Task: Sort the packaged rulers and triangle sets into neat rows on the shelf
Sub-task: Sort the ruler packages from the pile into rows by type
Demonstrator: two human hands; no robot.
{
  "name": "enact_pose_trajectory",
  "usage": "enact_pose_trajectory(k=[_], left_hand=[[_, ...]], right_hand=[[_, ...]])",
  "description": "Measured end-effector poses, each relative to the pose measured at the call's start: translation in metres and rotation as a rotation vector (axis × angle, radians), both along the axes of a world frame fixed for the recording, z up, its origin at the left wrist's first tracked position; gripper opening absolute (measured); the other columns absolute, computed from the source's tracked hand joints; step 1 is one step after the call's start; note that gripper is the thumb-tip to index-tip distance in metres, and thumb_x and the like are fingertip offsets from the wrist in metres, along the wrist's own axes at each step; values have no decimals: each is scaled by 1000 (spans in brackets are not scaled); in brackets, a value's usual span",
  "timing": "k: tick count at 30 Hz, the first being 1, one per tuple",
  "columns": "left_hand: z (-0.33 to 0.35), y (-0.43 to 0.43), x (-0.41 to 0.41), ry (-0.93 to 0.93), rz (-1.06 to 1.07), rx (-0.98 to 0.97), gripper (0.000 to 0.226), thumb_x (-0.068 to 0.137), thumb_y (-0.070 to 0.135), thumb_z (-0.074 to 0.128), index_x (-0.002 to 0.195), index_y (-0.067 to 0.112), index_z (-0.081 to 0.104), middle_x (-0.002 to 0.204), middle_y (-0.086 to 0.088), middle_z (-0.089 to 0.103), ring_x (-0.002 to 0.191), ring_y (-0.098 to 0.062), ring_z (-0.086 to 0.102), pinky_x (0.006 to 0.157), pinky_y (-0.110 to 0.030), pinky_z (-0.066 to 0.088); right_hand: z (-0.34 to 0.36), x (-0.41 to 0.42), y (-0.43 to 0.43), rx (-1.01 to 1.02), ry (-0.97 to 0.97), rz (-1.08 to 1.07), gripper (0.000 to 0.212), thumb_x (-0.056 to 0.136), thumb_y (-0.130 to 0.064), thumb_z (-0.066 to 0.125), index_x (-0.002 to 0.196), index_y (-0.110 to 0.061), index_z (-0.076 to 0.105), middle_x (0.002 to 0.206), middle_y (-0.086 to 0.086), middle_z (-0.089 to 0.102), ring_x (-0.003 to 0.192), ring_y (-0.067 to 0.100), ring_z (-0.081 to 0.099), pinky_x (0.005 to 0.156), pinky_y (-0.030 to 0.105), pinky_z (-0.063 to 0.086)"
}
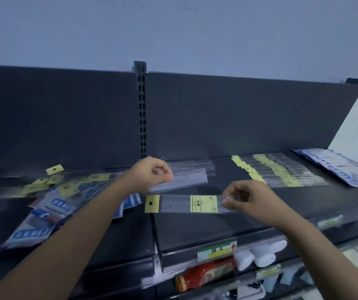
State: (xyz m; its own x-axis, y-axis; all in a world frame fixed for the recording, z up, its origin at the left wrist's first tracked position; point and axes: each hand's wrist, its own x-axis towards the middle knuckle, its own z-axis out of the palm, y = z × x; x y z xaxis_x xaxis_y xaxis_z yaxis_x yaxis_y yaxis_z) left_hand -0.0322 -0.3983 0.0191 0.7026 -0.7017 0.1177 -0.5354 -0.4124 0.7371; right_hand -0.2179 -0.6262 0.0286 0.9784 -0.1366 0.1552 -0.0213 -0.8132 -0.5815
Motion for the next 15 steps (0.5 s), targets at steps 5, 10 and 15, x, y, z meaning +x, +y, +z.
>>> enact_pose_trajectory(k=[5, 10, 15], left_hand=[[-16, -50, 24, 14, 38, 69, 11, 83, 29, 74, 84, 18, 74, 89, -12, 72, 81, -15, 65, 78, -30, 52], [-36, -85, 59, -39, 41, 131, 11, 76, 32, 79, 74, 25, 71, 80, 9, 69, 78, -7, 65, 75, -28, 52], [-46, -102, 80, -191, -3, 221, 15, 74, 38, 80, 77, 30, 68, 77, 18, 66, 67, 10, 56, 63, -21, 40]], right_hand=[[-15, 18, -43, 46, 24, -19, 8, 82, -26, 73, 76, -22, 68, 69, -9, 68, 63, -1, 59, 58, 11, 43], [-35, 53, -67, 55, 56, -3, 8, 80, -27, 74, 74, -25, 69, 70, -9, 68, 65, 0, 60, 60, 14, 45], [-46, 82, -86, 80, 64, 47, 8, 76, -28, 78, 72, -25, 71, 64, -17, 64, 58, -5, 56, 55, 8, 39]])
